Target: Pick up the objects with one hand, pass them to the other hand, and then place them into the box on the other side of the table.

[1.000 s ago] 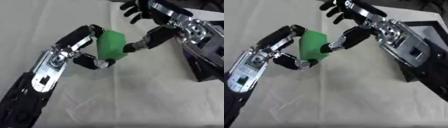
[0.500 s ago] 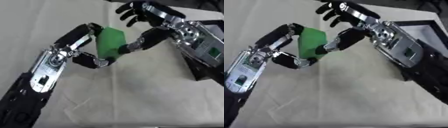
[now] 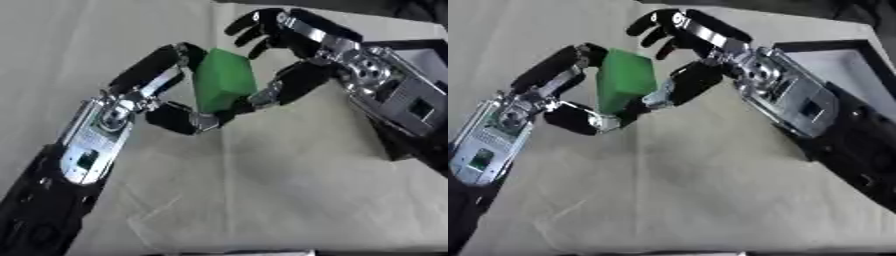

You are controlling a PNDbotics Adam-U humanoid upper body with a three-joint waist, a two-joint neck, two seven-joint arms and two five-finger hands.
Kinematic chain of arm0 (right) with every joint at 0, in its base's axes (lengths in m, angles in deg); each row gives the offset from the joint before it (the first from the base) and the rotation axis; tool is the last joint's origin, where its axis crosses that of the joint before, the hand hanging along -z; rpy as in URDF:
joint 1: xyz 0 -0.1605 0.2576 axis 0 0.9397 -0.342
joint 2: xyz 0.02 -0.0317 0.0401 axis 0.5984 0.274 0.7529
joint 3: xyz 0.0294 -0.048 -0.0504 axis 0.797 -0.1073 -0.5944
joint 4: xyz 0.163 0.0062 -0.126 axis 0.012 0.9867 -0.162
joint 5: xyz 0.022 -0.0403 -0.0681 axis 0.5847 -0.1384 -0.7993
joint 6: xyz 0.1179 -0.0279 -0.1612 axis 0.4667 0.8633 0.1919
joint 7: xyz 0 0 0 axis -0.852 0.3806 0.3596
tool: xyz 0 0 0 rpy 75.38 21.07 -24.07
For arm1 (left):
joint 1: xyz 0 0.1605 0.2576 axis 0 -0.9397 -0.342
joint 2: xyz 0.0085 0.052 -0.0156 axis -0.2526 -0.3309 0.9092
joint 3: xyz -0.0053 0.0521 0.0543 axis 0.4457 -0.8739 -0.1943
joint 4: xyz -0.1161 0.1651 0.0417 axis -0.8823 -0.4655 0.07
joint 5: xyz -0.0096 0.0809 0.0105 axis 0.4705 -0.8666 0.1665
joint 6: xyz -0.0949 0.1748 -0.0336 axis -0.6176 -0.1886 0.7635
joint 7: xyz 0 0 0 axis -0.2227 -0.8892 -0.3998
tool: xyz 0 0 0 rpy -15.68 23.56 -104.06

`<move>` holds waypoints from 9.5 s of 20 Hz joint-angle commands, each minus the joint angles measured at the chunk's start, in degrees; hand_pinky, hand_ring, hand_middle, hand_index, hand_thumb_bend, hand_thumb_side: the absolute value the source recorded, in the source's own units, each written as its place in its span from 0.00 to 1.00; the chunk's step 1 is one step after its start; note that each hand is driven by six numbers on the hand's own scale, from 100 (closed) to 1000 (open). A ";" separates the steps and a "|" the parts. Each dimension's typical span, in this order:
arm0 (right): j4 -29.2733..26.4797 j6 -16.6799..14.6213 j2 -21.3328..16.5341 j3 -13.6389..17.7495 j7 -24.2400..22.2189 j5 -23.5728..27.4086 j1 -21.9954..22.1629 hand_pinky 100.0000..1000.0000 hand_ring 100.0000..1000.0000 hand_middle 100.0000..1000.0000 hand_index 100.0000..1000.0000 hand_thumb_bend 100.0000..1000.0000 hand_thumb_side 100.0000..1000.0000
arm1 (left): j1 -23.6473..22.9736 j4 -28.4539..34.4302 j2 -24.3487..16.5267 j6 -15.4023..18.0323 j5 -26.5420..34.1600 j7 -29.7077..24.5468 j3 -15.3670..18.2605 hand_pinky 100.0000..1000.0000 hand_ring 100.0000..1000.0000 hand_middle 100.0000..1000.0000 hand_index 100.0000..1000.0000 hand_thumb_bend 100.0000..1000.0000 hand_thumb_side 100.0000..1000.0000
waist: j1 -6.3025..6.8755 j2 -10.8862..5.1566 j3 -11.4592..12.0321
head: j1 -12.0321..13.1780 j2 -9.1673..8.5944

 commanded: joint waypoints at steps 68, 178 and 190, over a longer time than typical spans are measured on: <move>-0.55 0.71 -1.07 1.96 5.21 6.94 1.33 0.52 0.45 0.25 0.37 0.62 0.00 | -0.80 -0.79 1.52 0.72 -5.13 1.10 -1.18 0.77 0.70 0.68 0.75 0.31 0.56 | 0.84 -0.66 -1.64 | -1.70 0.41; -0.55 -1.04 -8.46 32.07 49.99 16.47 43.42 0.55 0.50 0.39 0.49 0.65 0.00 | -5.77 9.42 -3.81 -4.18 -4.86 -1.75 0.86 0.83 0.73 0.69 0.78 0.12 0.27 | 3.22 -0.20 -5.73 | -6.18 0.28; -0.55 4.35 -7.19 32.97 52.16 13.36 45.33 0.65 0.70 0.65 0.74 0.96 0.27 | -5.86 9.43 -3.74 -4.19 -5.11 -1.48 0.92 0.83 0.73 0.69 0.78 0.13 0.29 | 3.39 0.14 -5.67 | -6.44 0.23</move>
